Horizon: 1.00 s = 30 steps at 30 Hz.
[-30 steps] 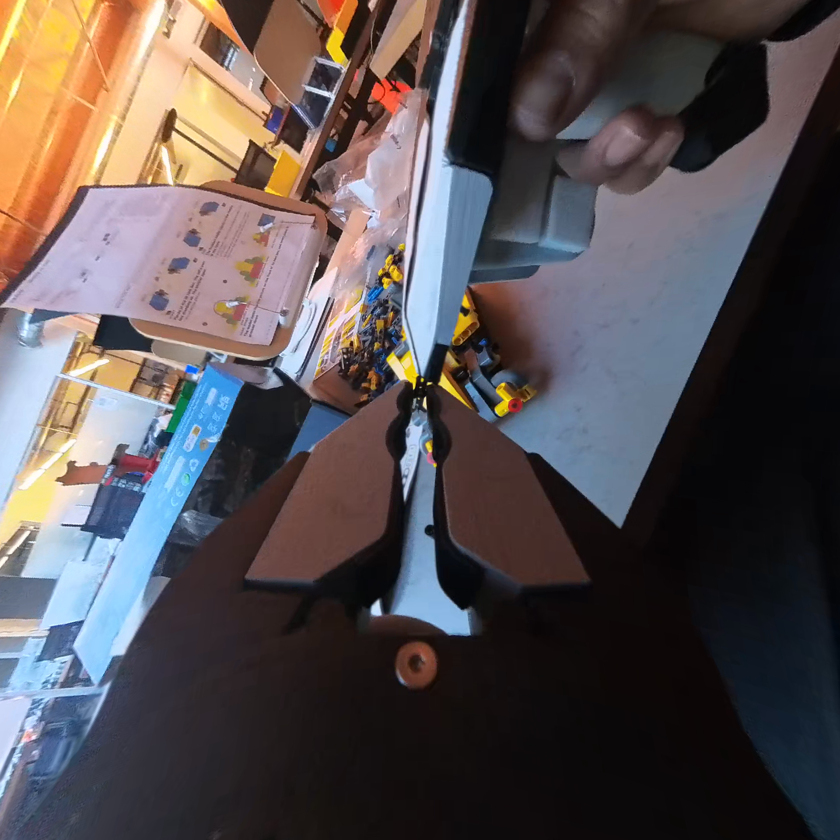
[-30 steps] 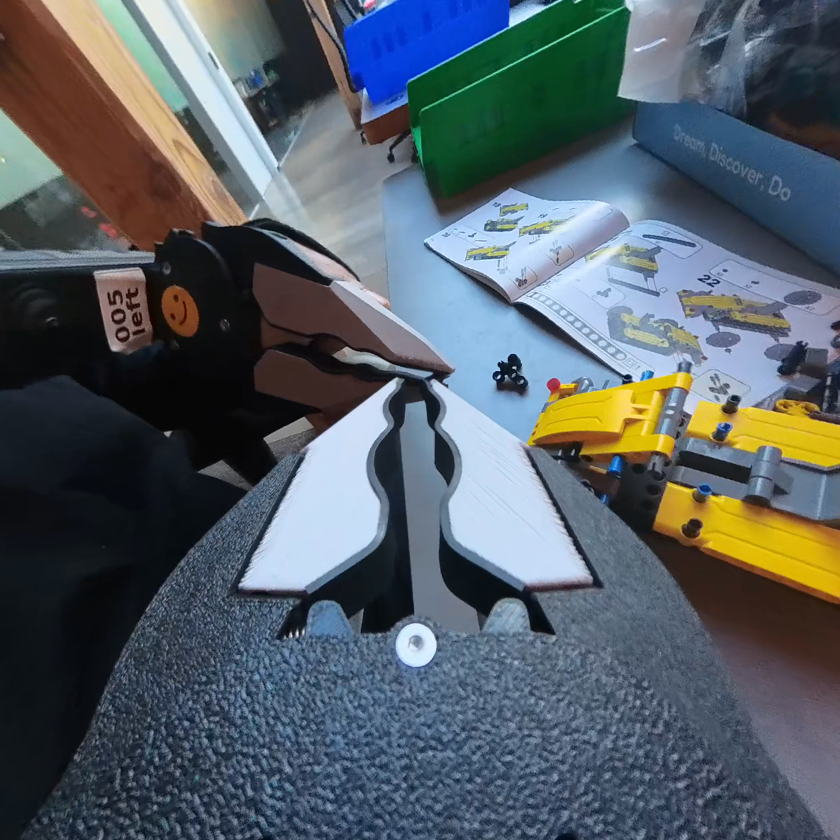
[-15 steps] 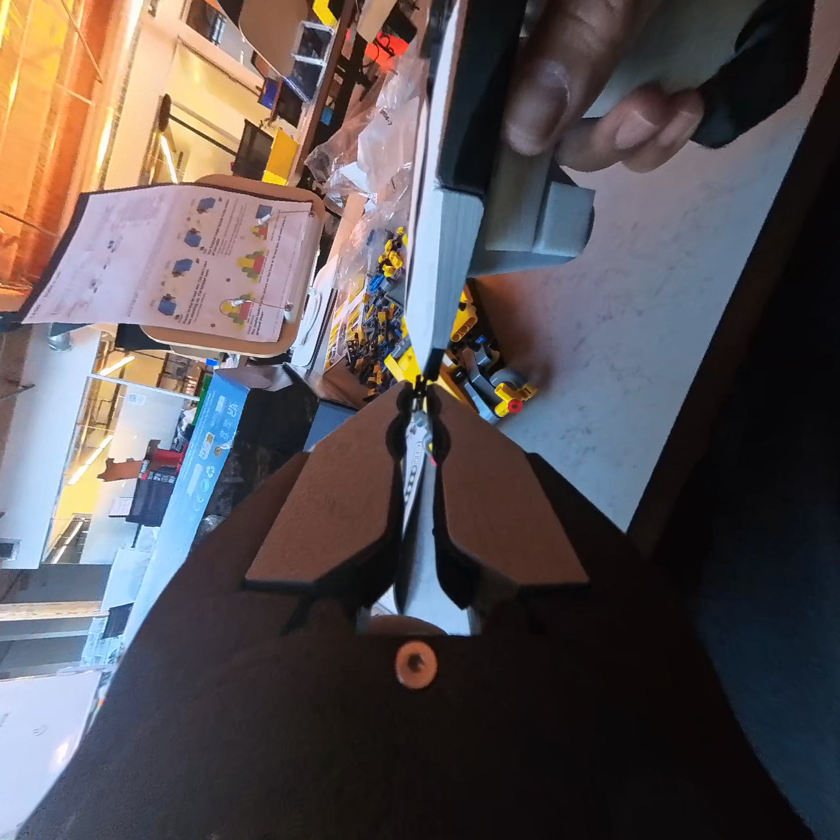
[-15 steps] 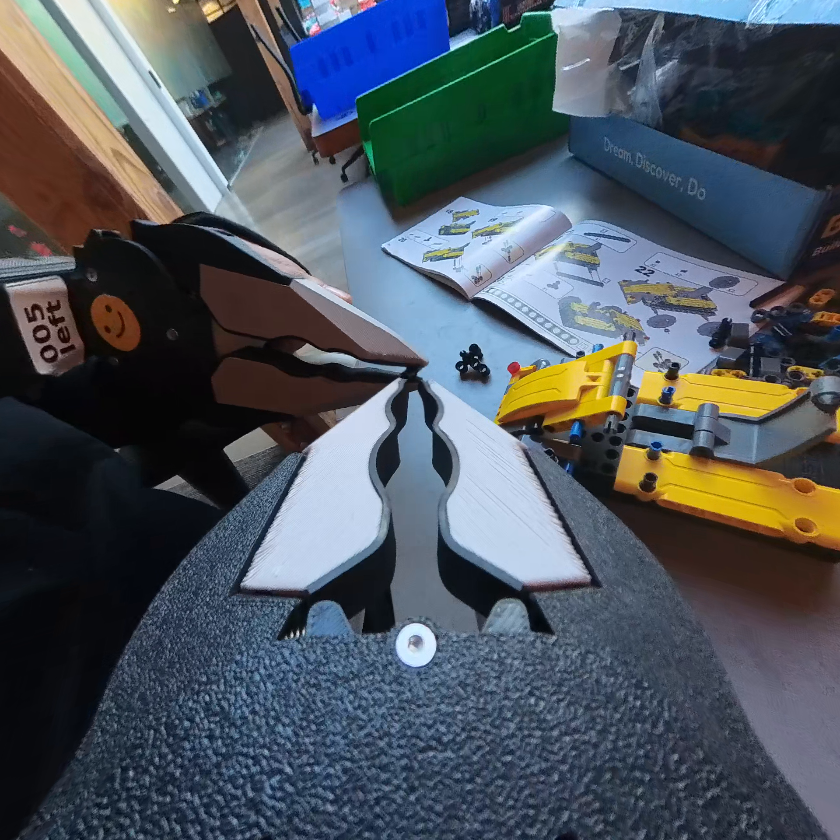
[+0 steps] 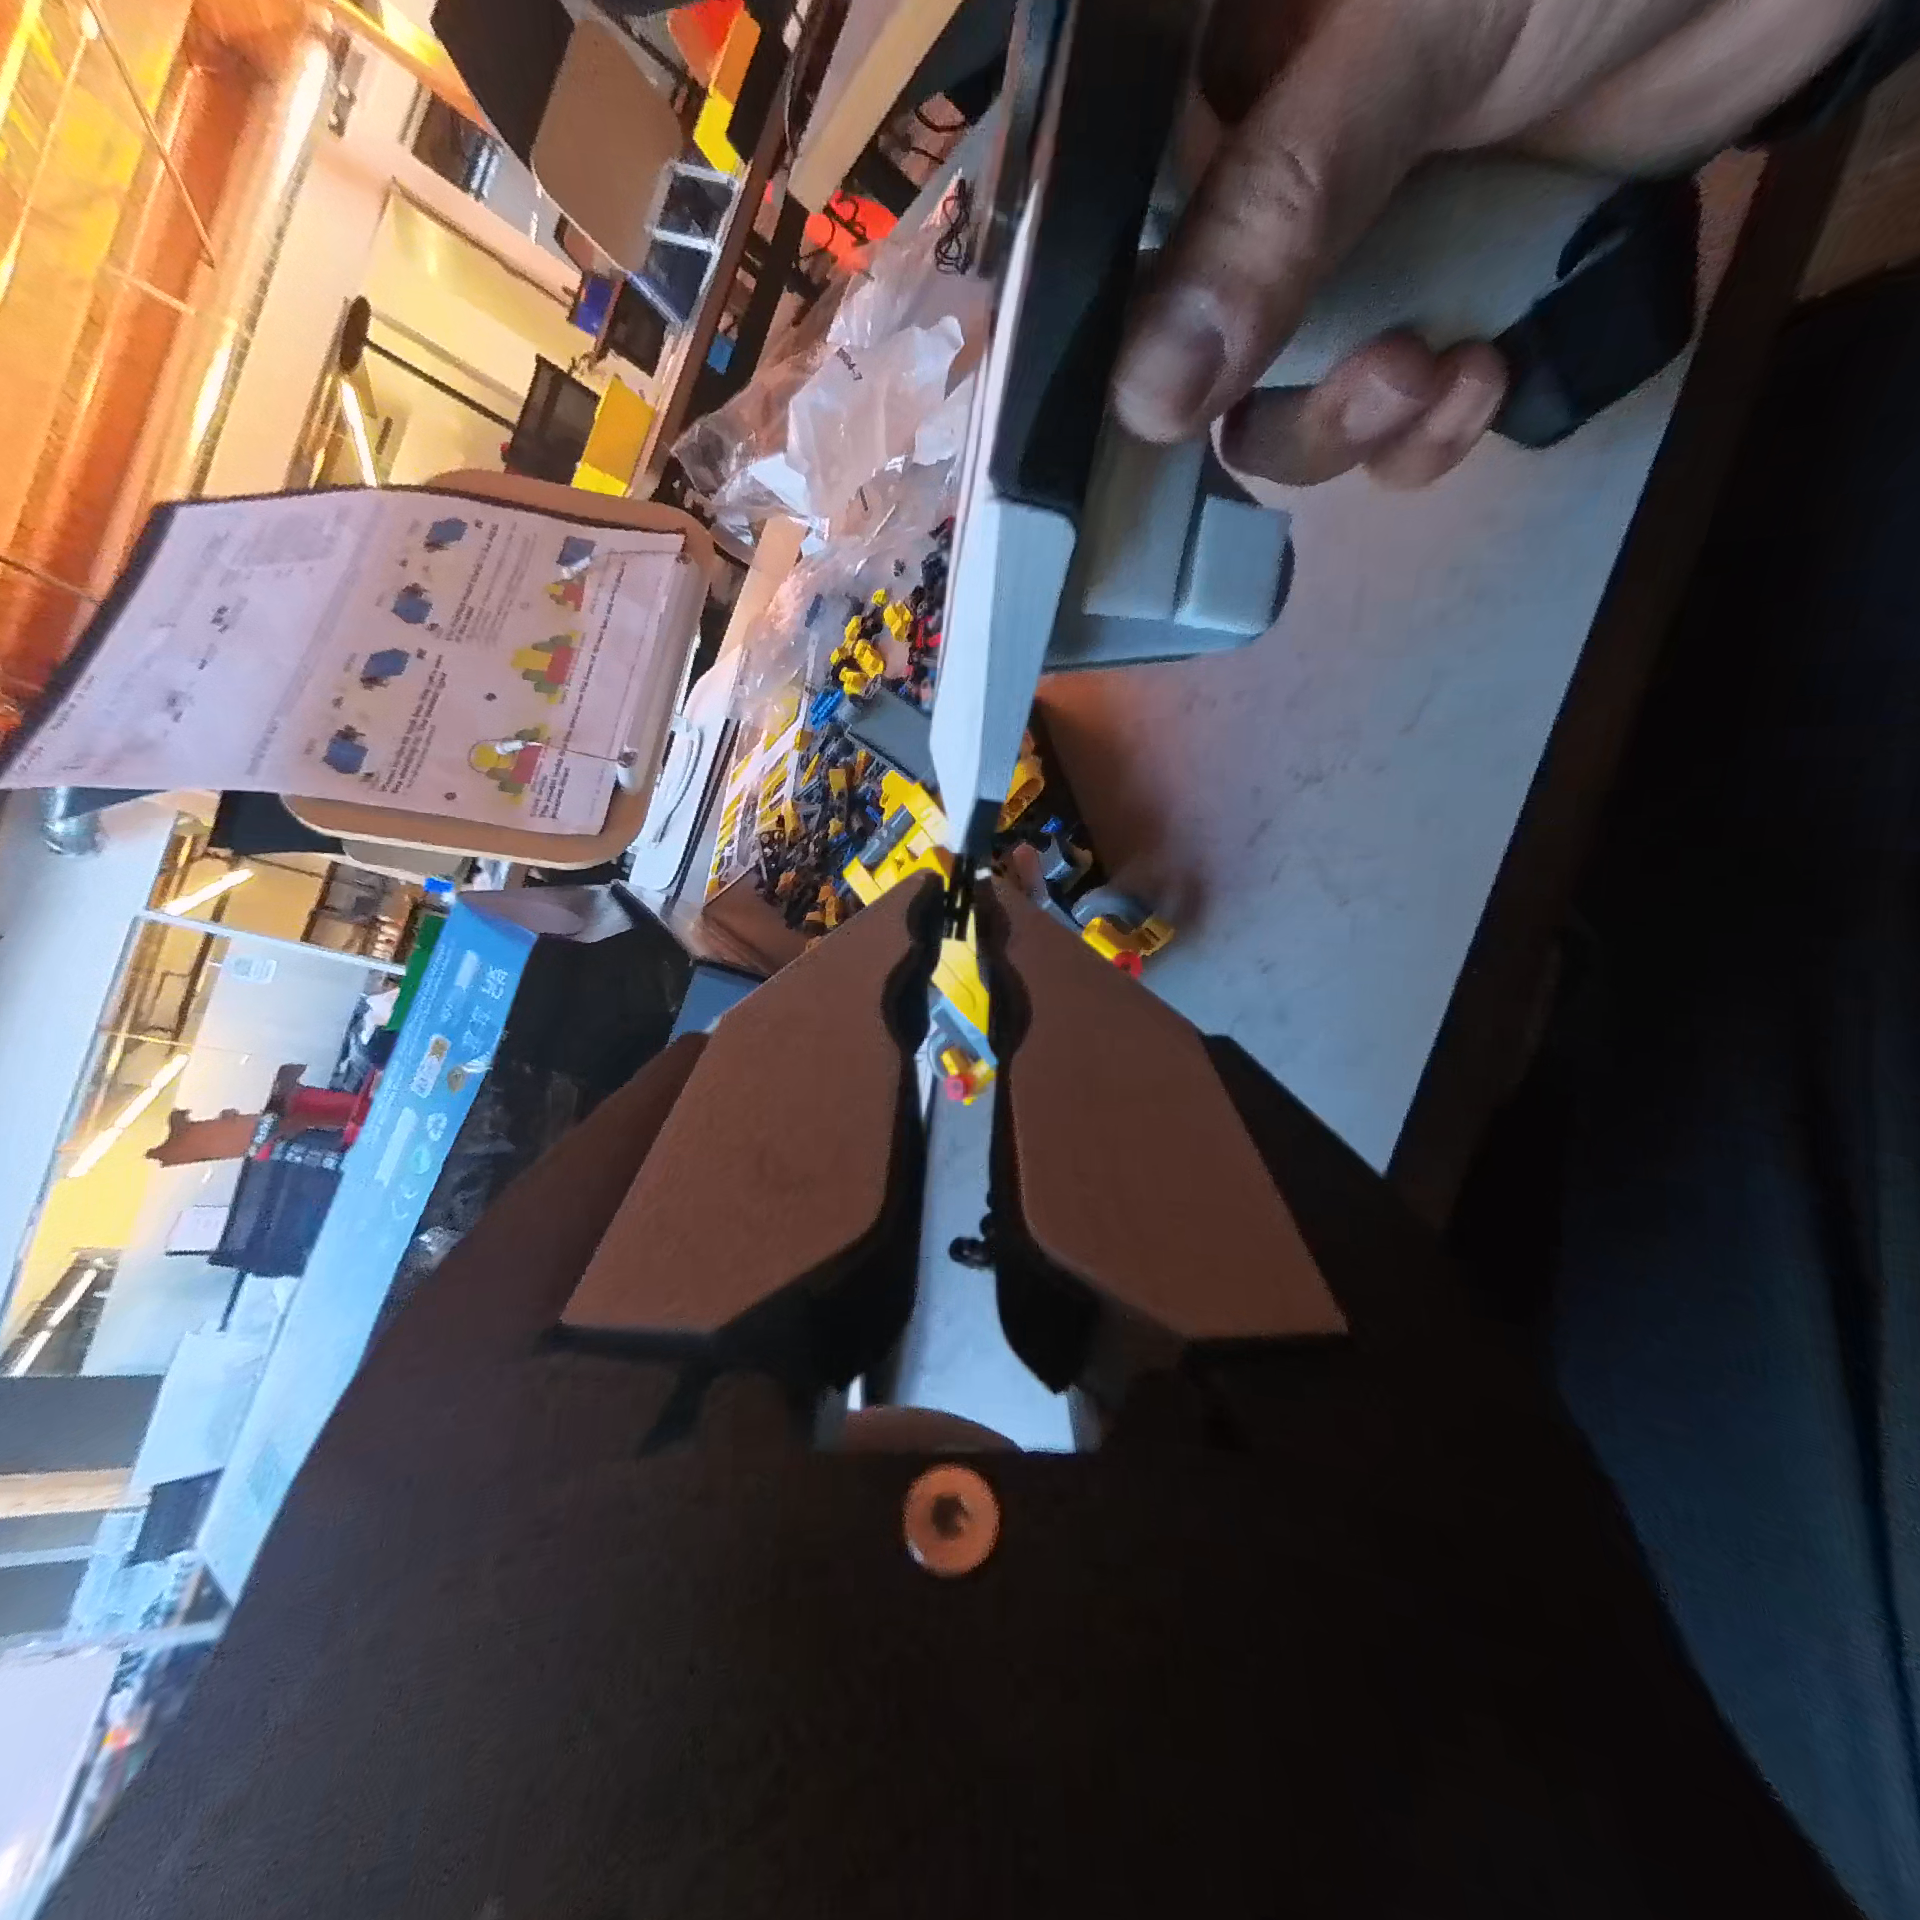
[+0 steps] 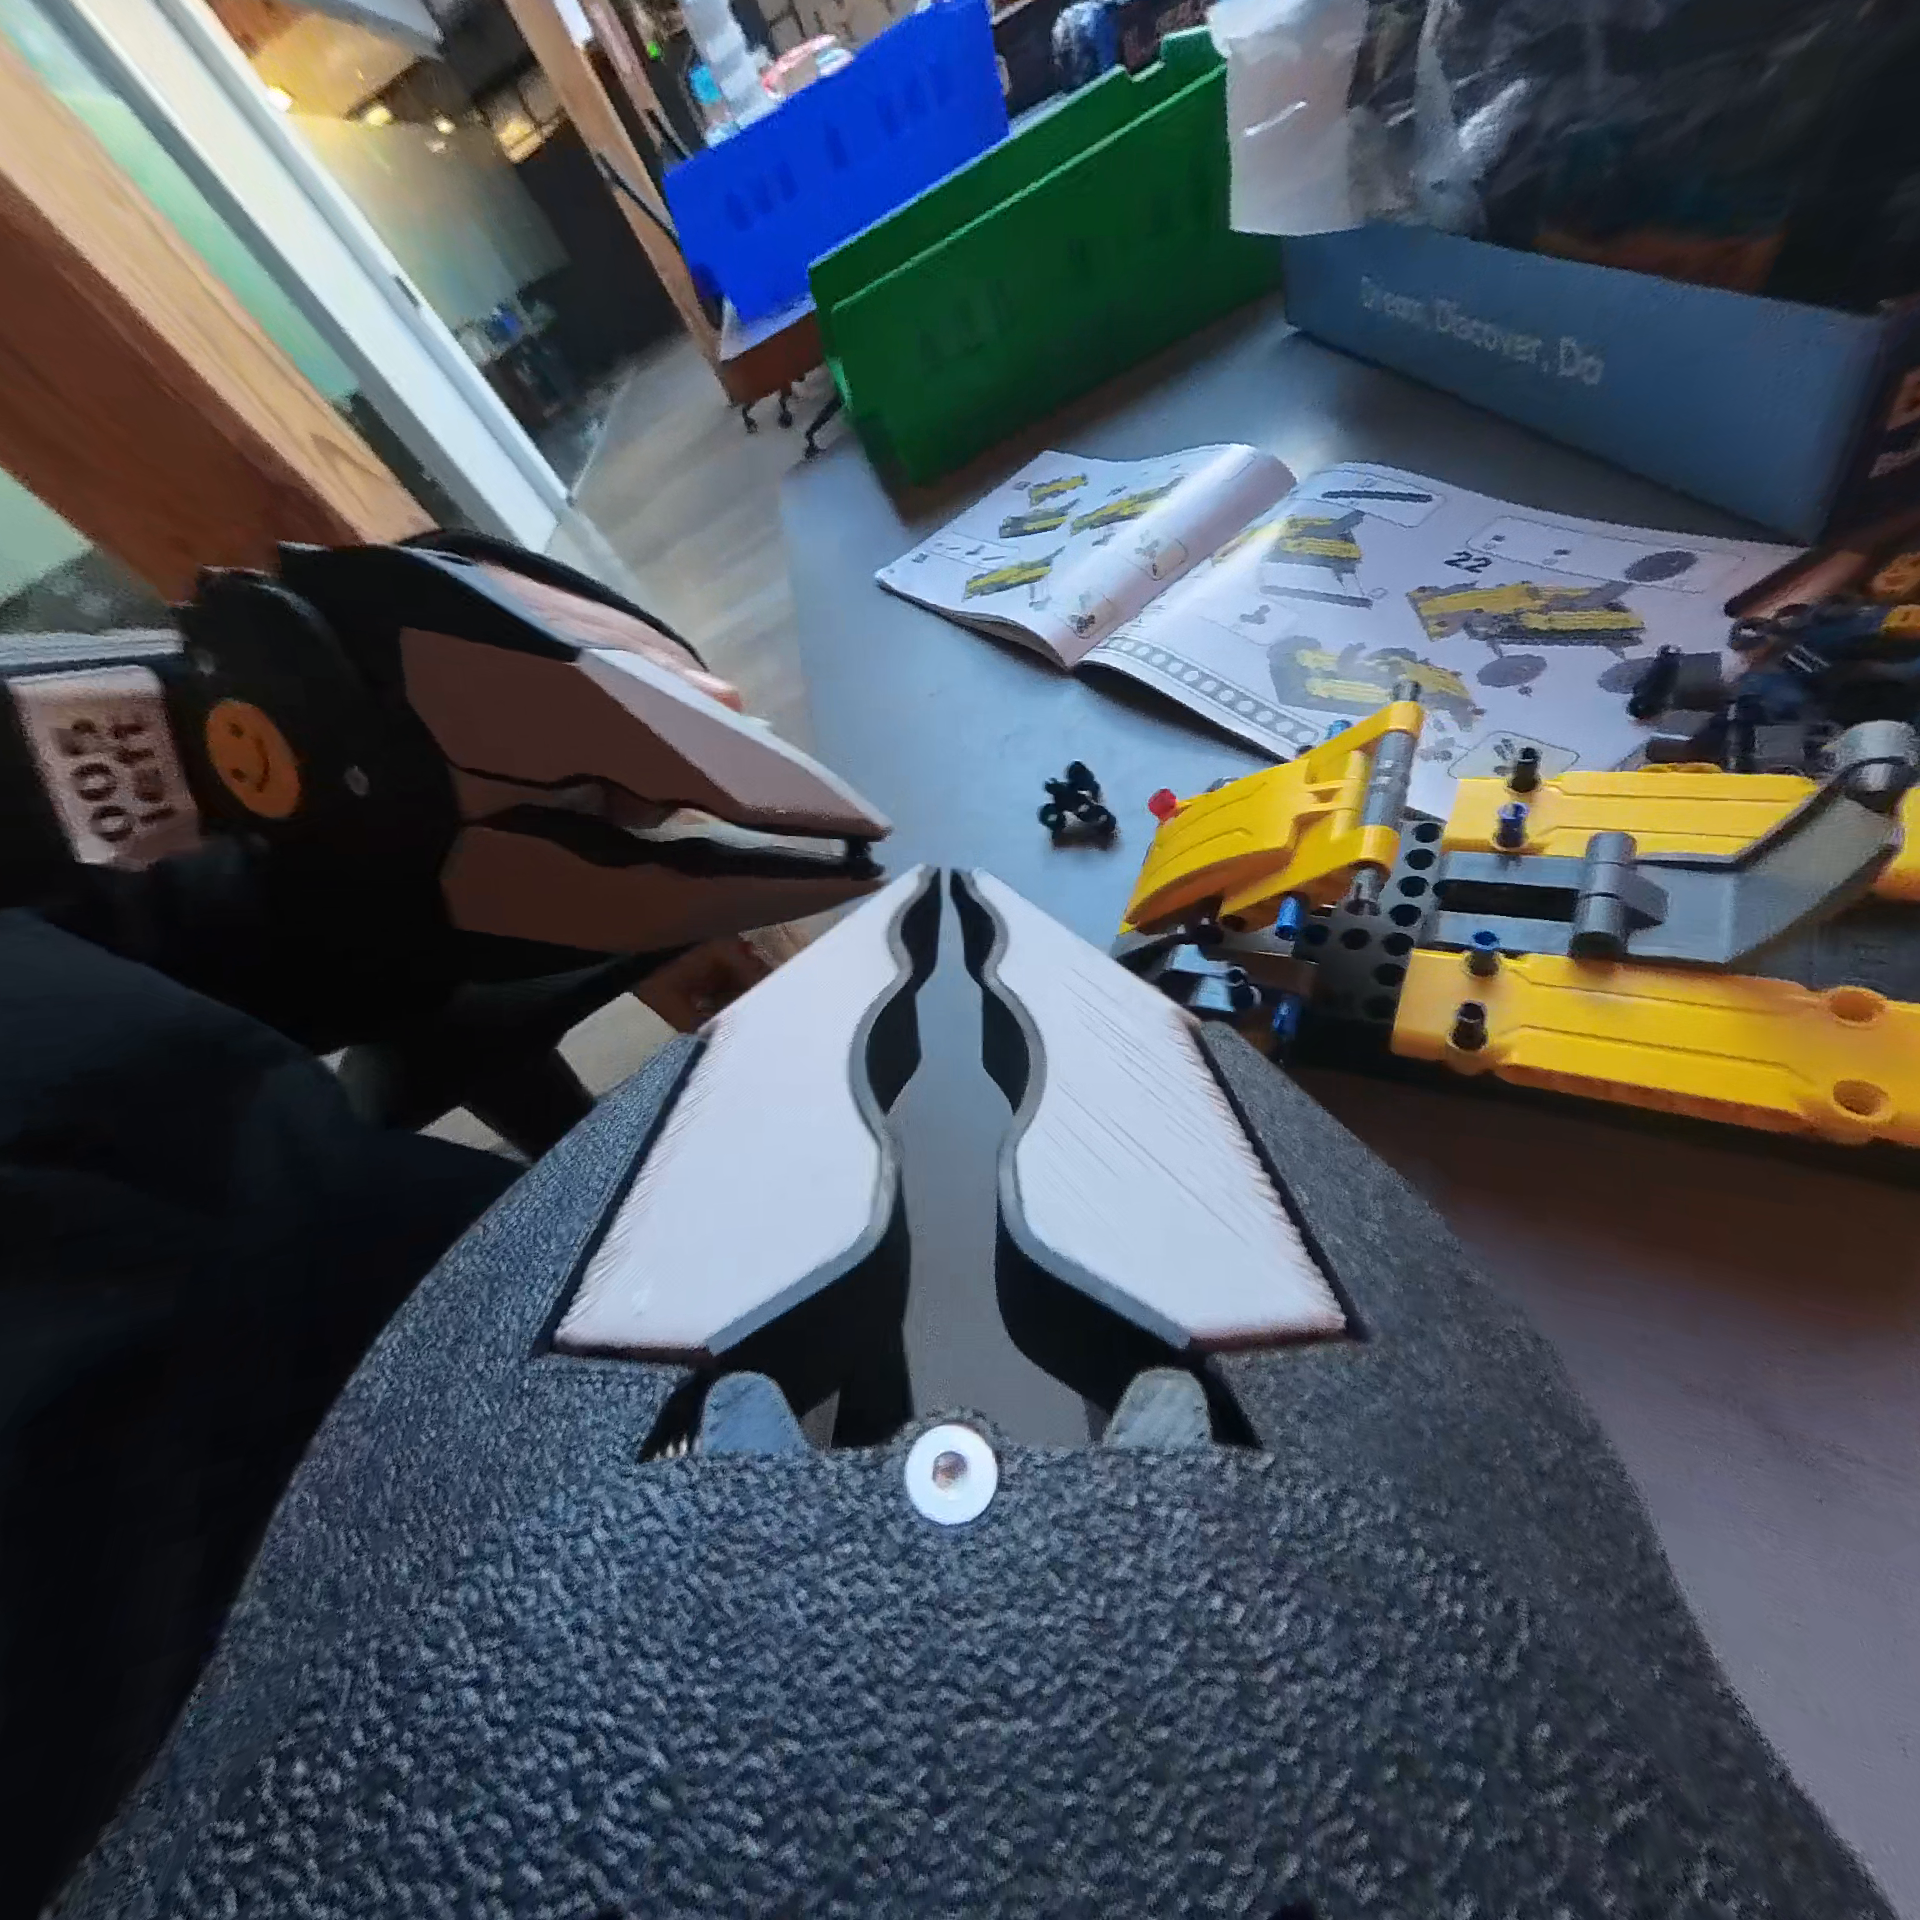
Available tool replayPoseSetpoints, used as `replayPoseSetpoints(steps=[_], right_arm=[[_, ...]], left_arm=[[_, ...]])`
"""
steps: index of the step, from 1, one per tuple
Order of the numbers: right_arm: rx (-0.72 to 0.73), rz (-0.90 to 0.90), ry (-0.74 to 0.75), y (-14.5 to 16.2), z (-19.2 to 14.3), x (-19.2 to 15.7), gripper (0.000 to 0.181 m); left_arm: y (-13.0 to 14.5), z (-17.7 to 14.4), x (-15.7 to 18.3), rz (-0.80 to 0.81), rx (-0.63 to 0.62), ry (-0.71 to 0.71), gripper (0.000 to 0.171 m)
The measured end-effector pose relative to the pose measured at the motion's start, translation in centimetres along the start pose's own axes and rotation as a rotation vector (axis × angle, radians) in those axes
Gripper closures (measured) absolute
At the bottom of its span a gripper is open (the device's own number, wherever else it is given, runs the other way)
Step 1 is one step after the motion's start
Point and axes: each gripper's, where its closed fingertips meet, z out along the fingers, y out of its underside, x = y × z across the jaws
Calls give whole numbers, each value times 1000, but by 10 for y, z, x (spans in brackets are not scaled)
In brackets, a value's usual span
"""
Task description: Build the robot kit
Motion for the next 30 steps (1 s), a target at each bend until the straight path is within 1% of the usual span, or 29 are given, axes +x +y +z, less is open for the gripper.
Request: replayPoseSetpoints(steps=[2, 4, 9, 12, 15, 17, 19, 21, 22, 24, 25, 27, 29, 30], right_arm=[[14, 19, -39, -3, -1, -7, 172], [5, 14, -45, -2, -1, -8, 171], [6, 49, -100, -2, 0, -12, 170], [25, 63, -171, -5, -2, -21, 176], [21, 59, -175, -3, -1, -20, 176], [20, 25, -157, -2, -1, -17, 177], [20, -6, -133, -2, -2, -15, 177], [12, -35, -92, -2, -7, -8, 177], [2, -50, -73, -2, -11, -4, 177], [-6, -61, -37, -2, -22, 6, 177], [-9, -62, -19, -2, -27, 11, 177], [-16, -59, 4, 1, -35, 19, 177], [-23, -58, 19, 4, -41, 24, 177], [-25, -61, 27, 5, -43, 25, 177]], left_arm=[[6, 3, -1, -5, -34, -1, 169], [9, 5, 1, -3, -40, 4, 169], [-1, 3, 2, -4, 11, 7, 169], [-7, -1, 1, -41, 65, 9, 169], [-6, -2, 1, -76, 82, 20, 169], [-4, 0, 2, -85, 76, 23, 169], [-3, 2, 4, -144, 70, 46, 169], [-2, -1, -2, -272, 84, 62, 165], [5, -2, -6, -349, 75, 79, 157], [39, -3, -9, -491, -34, 155, 142], [60, -3, -12, -537, -88, 168, 137], [95, -3, -17, -631, -136, 194, 134], [109, -3, -3, -743, -139, 354, 130], [113, -1, 1, -771, -140, 403, 130]])
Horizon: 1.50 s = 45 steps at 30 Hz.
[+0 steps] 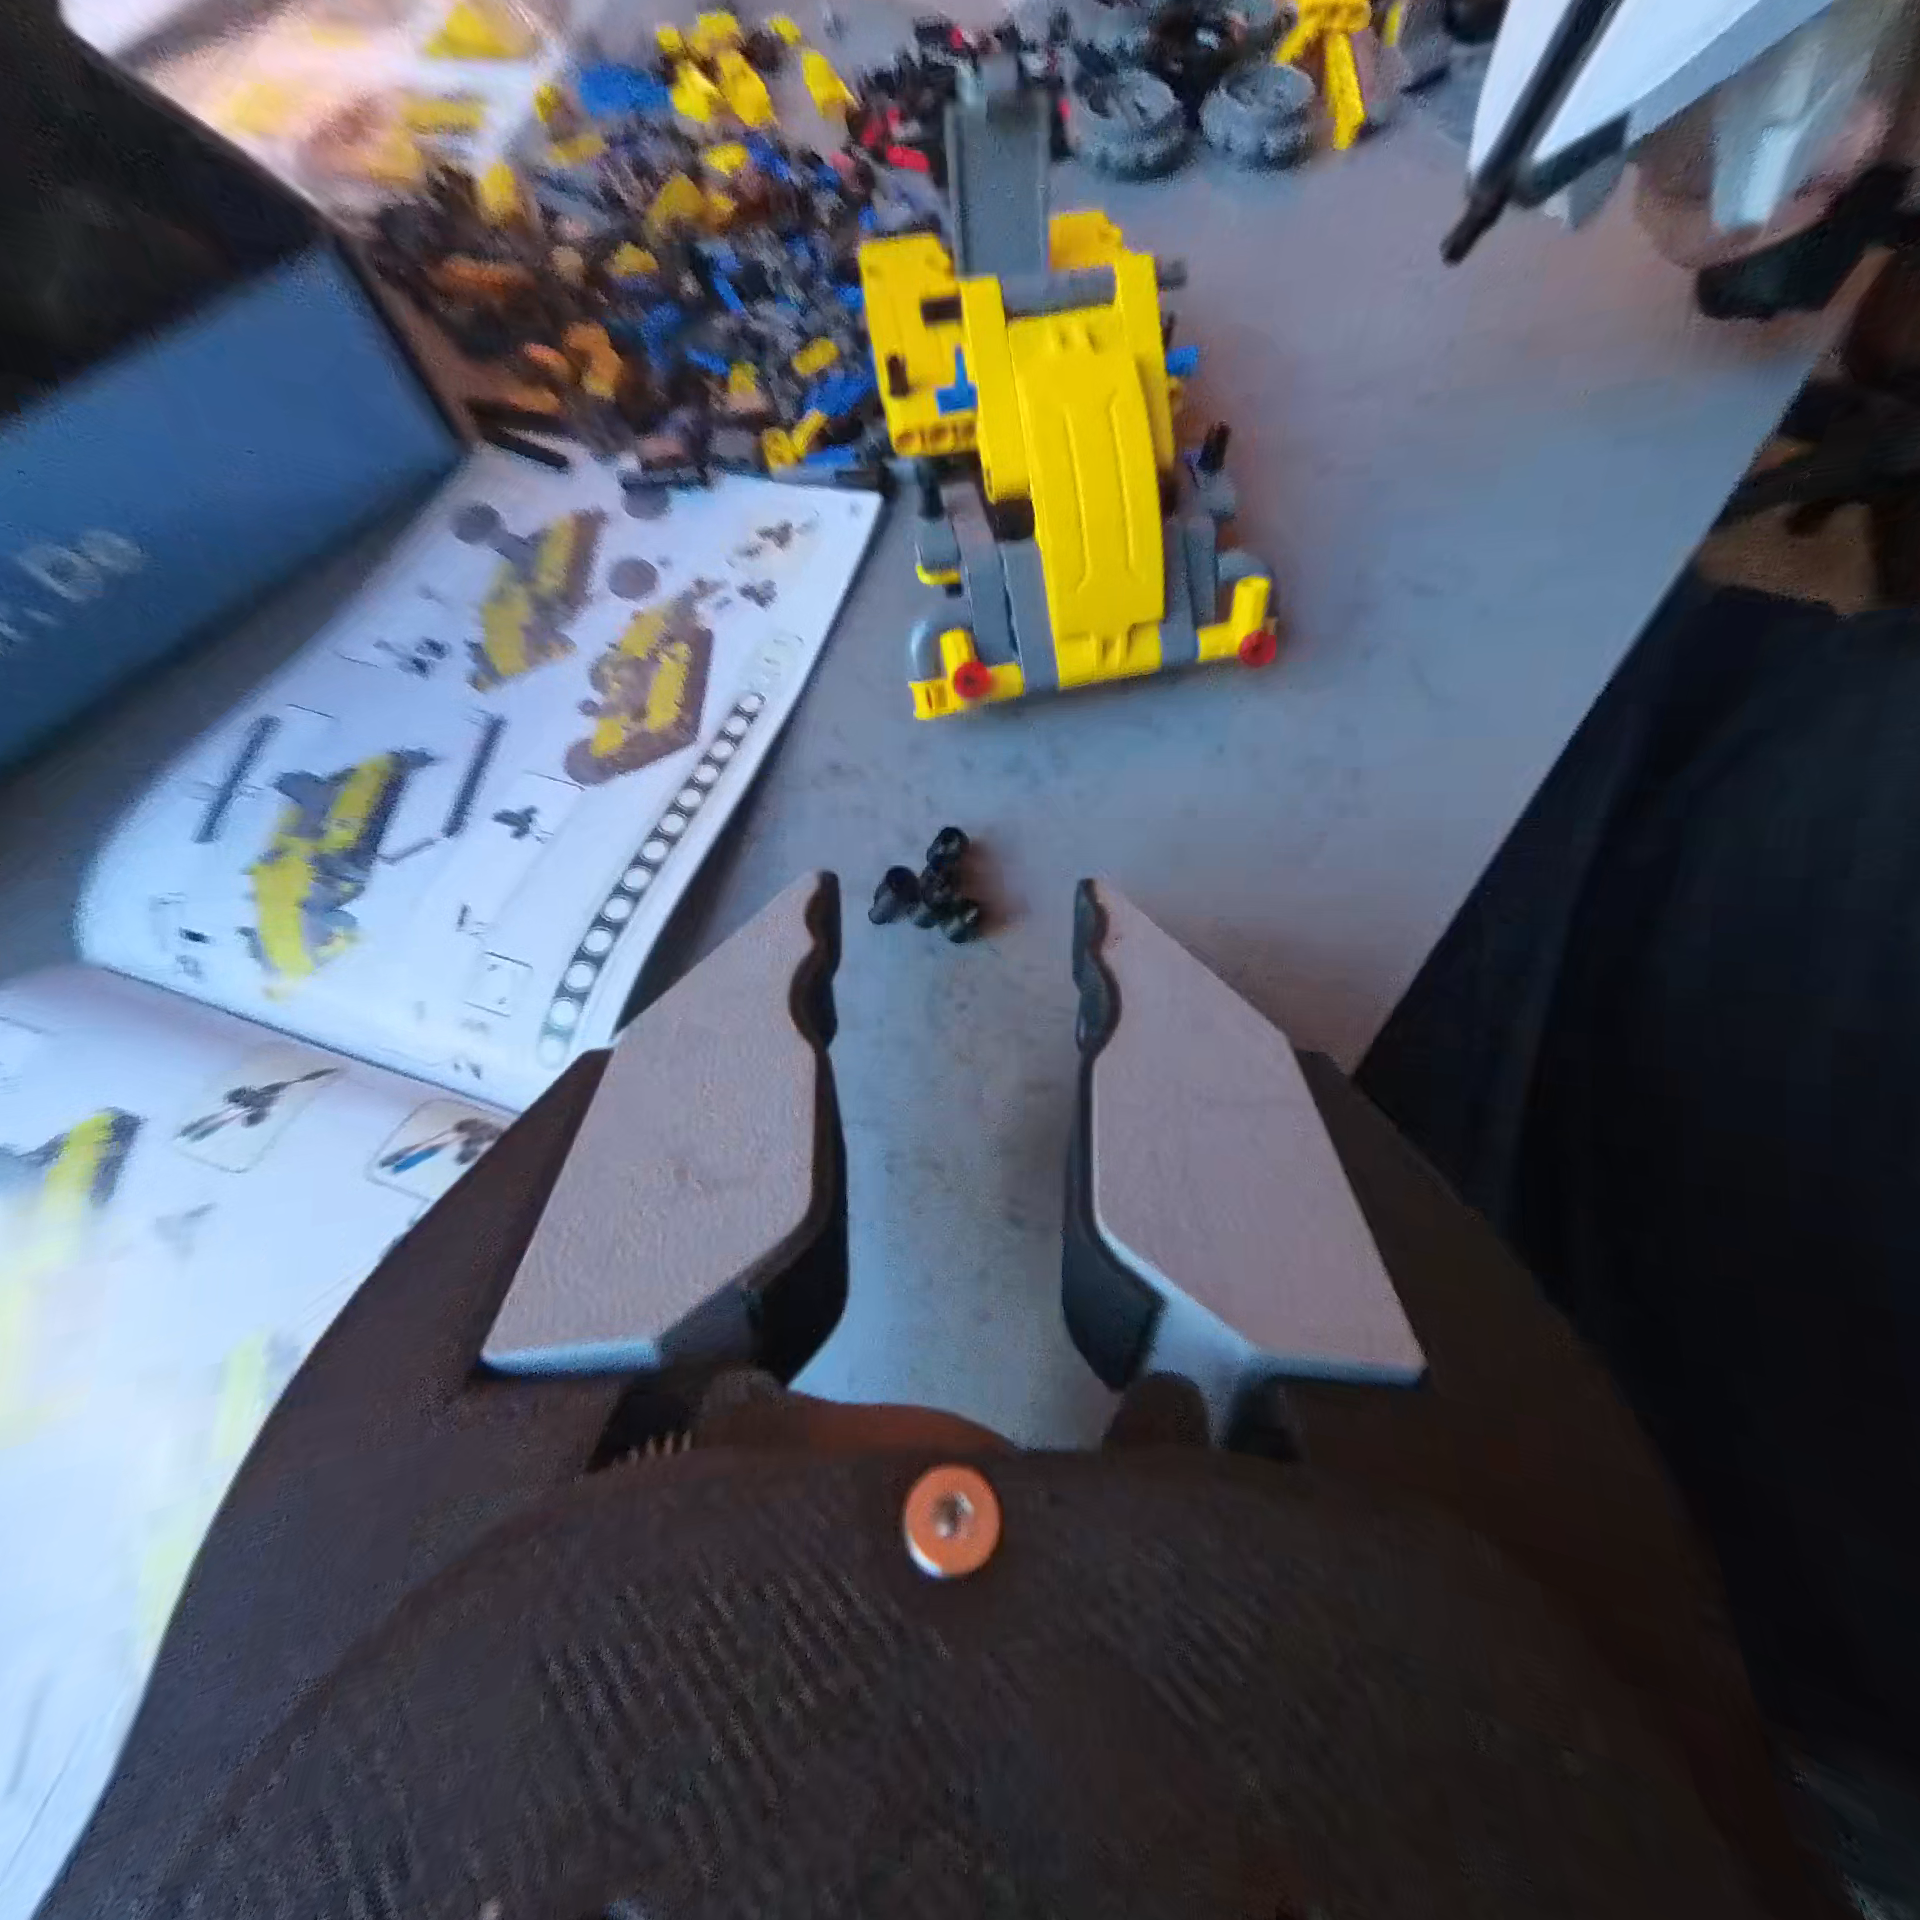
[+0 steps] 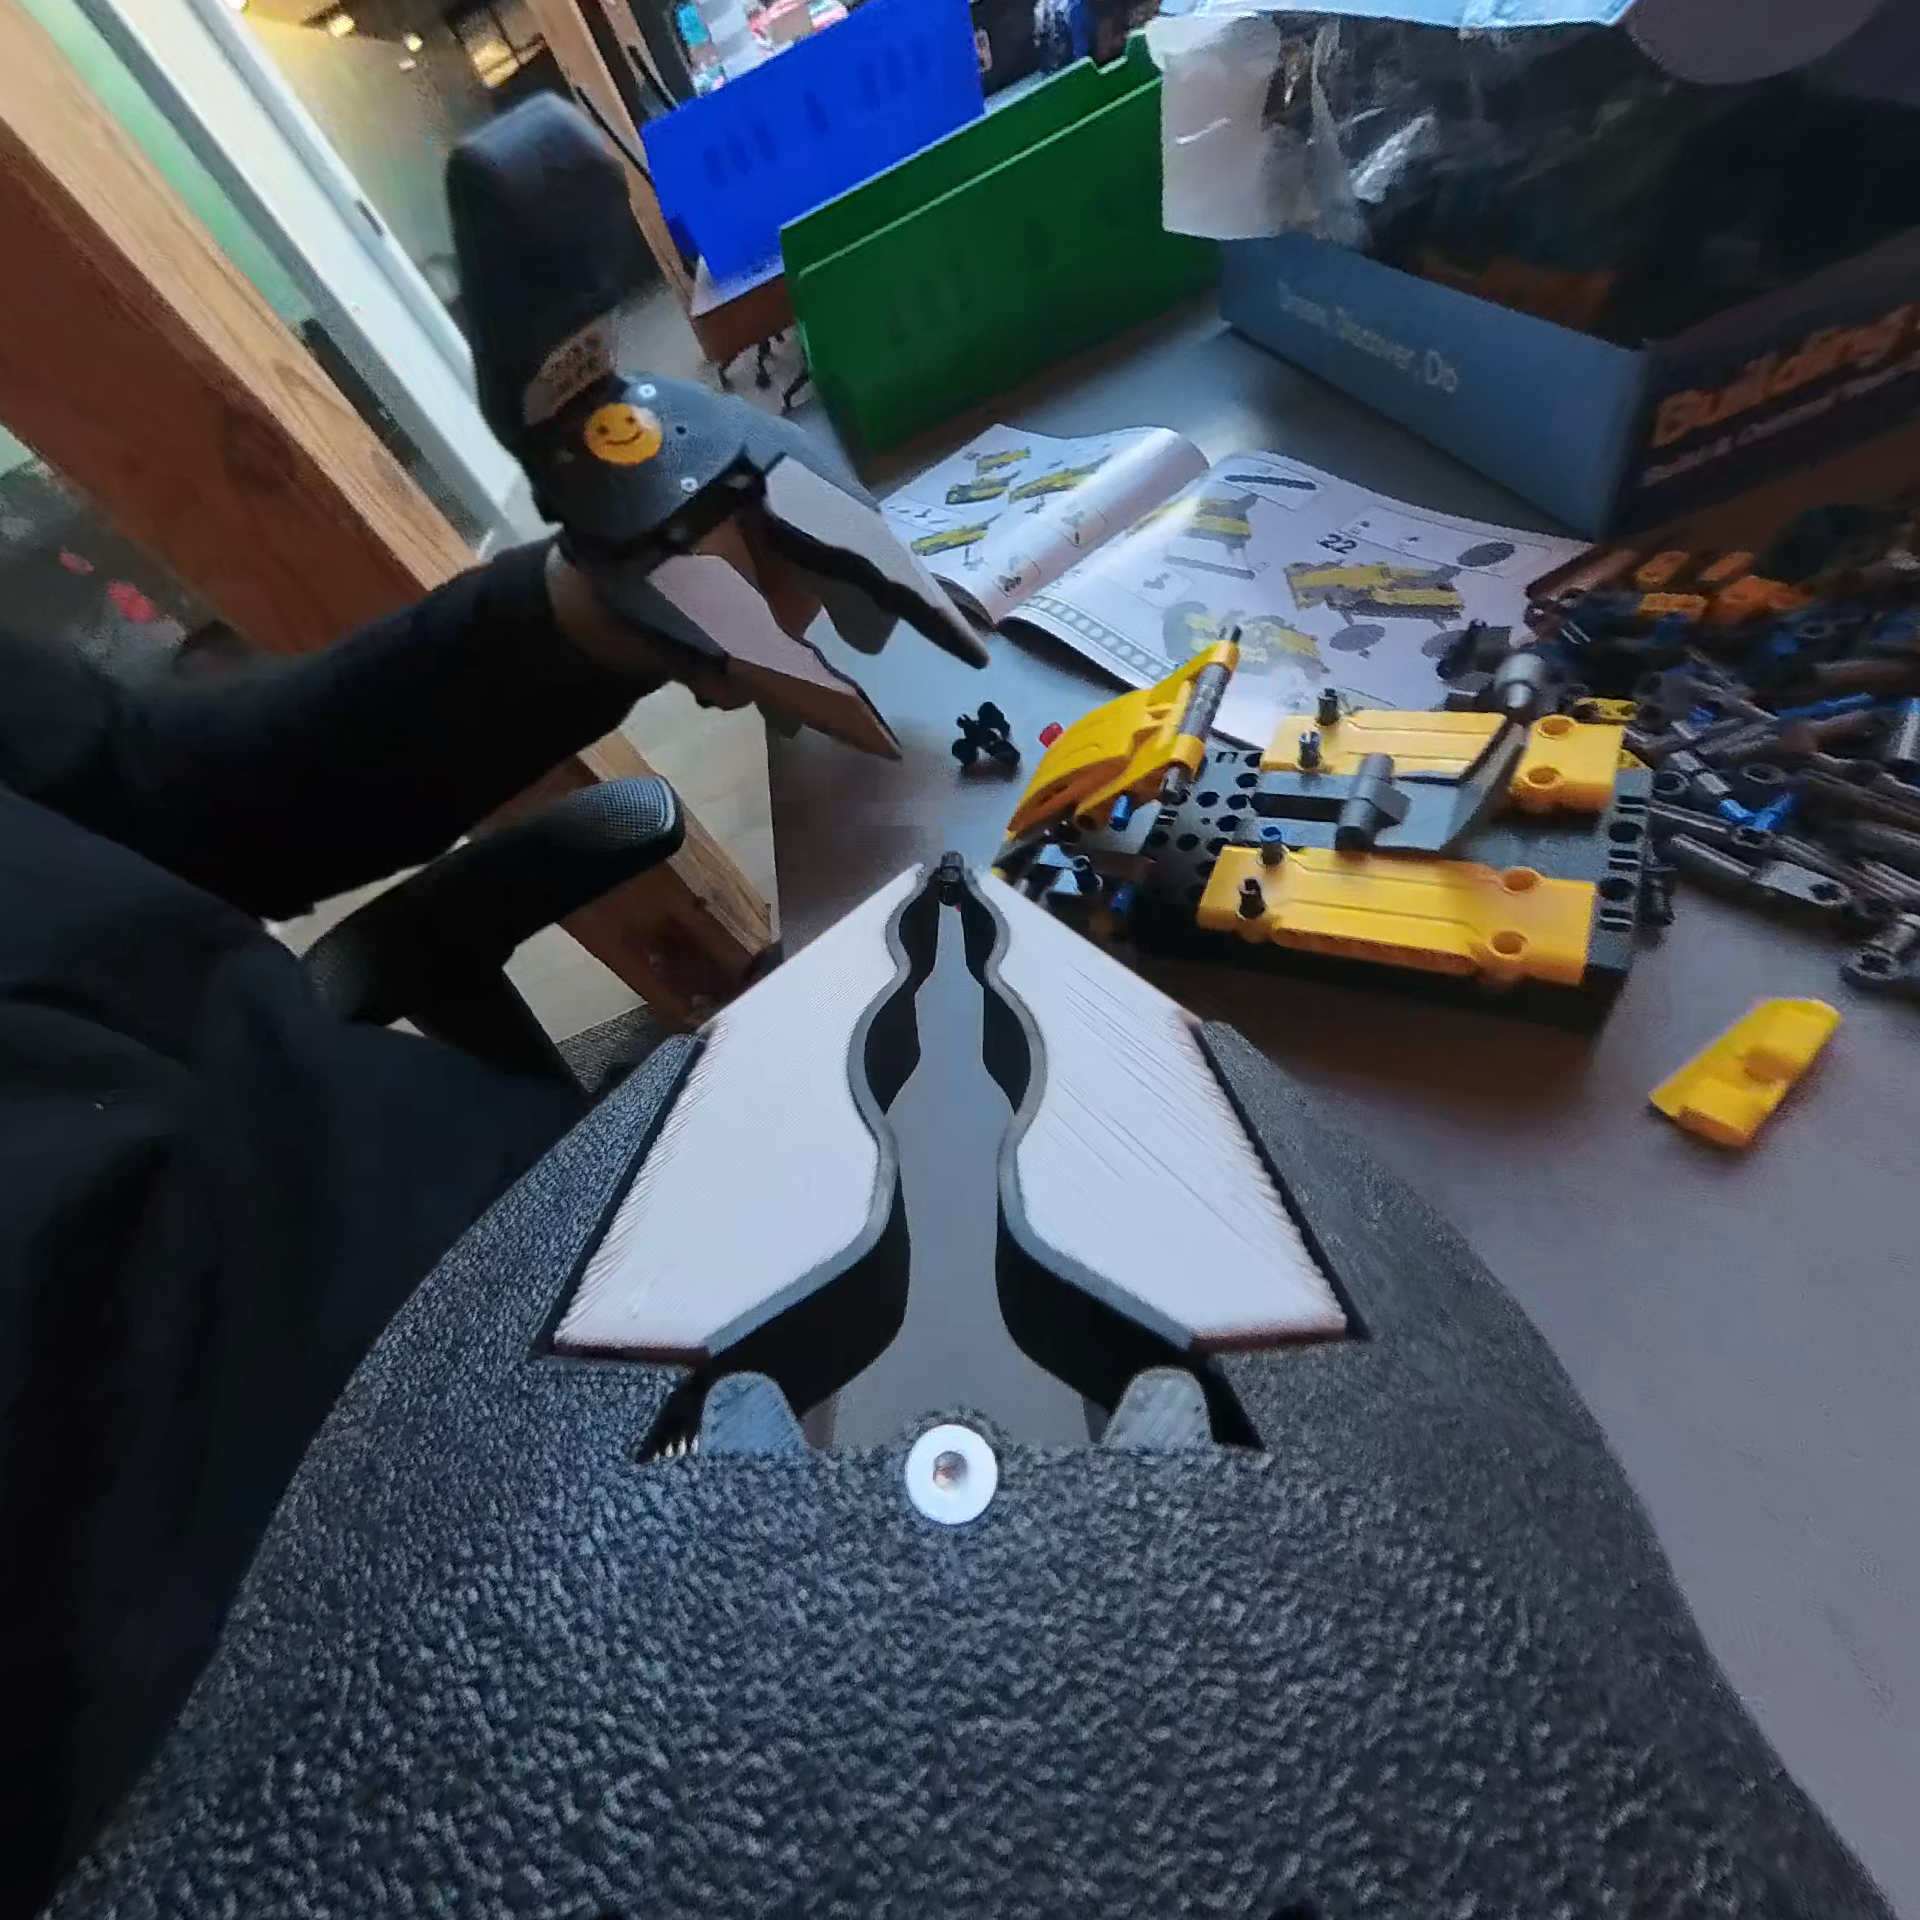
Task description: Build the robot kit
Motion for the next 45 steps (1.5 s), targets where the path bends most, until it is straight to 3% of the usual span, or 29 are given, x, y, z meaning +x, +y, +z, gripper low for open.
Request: replayPoseSetpoints(steps=[4, 13, 17, 21, 24, 27, 32, 36, 45], right_arm=[[-6, 4, 13, 5, -5, 4, 177], [11, 46, -16, 6, -9, 7, 177], [1, 40, -25, 7, -9, 7, 177], [-25, 4, 5, 9, -19, 11, 177], [-57, -39, 54, 13, -37, 18, 177], [-94, -51, 87, 18, -56, 22, 177], [-173, -32, 138, 31, -69, 33, 177], [-233, -30, 106, 38, -65, 24, 177], [-472, -190, 92, 64, -47, 16, 177]], left_arm=[[15, 14, -4, 42, -103, 57, 129], [13, 22, -6, 252, -113, 94, 148], [12, 22, -5, 279, -111, 117, 149], [12, 19, -5, 207, -102, 125, 150], [-8, 6, 6, 77, 5, 171, 150], [-53, -7, 50, -10, 118, 278, 150], [-84, 58, 125, -2, 1, 315, 150], [-67, 115, 139, 41, -126, 268, 149], [-64, 124, 142, 104, -124, 255, 149]])
